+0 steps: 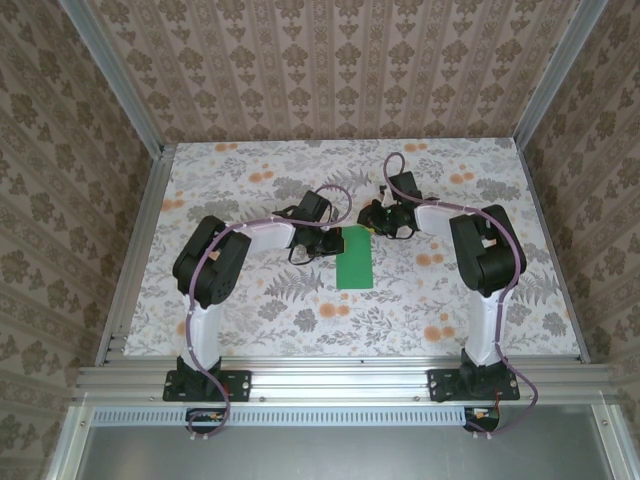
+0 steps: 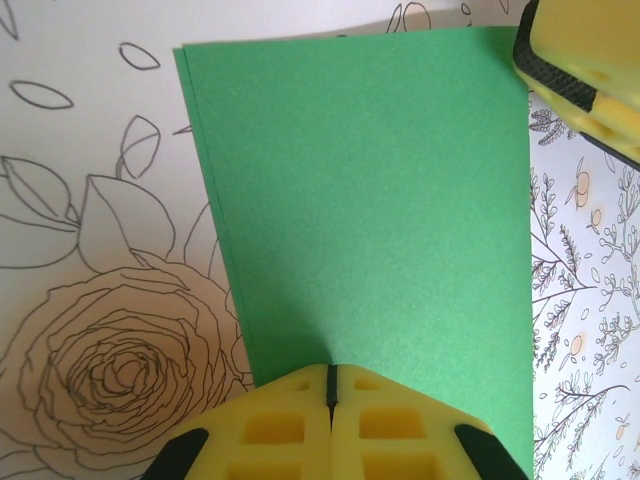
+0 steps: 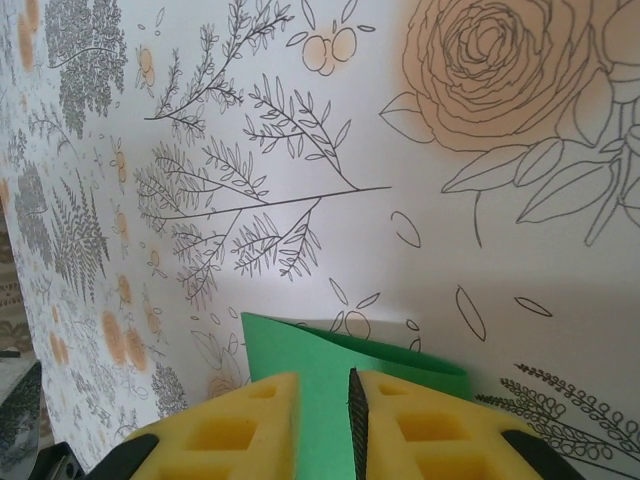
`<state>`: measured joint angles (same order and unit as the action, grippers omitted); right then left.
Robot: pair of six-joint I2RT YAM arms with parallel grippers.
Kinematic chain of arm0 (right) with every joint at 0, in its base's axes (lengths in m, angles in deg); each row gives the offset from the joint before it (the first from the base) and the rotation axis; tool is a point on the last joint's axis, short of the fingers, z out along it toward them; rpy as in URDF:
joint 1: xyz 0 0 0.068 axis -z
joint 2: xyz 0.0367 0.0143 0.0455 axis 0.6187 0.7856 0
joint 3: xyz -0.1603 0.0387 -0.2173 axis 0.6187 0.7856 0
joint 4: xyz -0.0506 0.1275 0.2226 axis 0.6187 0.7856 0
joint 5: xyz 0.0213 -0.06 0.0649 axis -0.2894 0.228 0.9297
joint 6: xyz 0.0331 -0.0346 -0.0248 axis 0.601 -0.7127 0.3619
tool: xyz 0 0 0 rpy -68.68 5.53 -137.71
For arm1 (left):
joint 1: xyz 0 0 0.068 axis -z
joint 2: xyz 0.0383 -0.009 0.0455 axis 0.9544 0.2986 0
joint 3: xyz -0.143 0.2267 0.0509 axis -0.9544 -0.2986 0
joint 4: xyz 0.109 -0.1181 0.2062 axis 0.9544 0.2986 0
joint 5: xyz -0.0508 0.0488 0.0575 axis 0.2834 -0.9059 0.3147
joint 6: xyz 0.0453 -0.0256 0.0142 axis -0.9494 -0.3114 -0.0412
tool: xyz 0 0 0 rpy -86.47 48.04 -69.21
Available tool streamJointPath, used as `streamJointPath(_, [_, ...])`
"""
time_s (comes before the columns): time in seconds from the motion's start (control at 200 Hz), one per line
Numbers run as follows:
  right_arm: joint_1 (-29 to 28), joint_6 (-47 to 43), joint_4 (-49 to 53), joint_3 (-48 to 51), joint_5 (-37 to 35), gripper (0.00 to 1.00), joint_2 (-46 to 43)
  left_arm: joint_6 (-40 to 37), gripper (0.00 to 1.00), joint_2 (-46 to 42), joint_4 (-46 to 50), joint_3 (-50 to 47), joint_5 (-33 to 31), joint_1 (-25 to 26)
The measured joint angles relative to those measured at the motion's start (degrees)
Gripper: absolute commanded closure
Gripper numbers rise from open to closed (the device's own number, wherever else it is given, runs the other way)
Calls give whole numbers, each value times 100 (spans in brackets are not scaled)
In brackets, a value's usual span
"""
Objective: Fold a paper plane with a square sheet of paper (pick it up from the middle)
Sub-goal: Fold the square sheet of paper in half at the center of the table, then move the paper to the center of the table.
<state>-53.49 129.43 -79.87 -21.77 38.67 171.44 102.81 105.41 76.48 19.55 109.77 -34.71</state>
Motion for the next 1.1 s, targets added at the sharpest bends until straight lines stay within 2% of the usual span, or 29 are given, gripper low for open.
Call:
streamJointPath(0.275, [24, 0, 120, -214, -170, 78, 315, -2, 94, 0, 2, 0, -2, 0])
streamJointPath(0.545, [74, -35, 376, -391, -514, 77, 262, -2, 93, 0, 4, 2, -4, 0])
streamJointPath(0.85, [-181, -39, 306, 761, -70, 77, -1075, 0, 94, 0, 55, 33, -39, 13])
streamJointPath(1.1, [-280, -17, 365, 1543, 321, 80, -1147, 50, 94, -2, 90, 50, -155, 33])
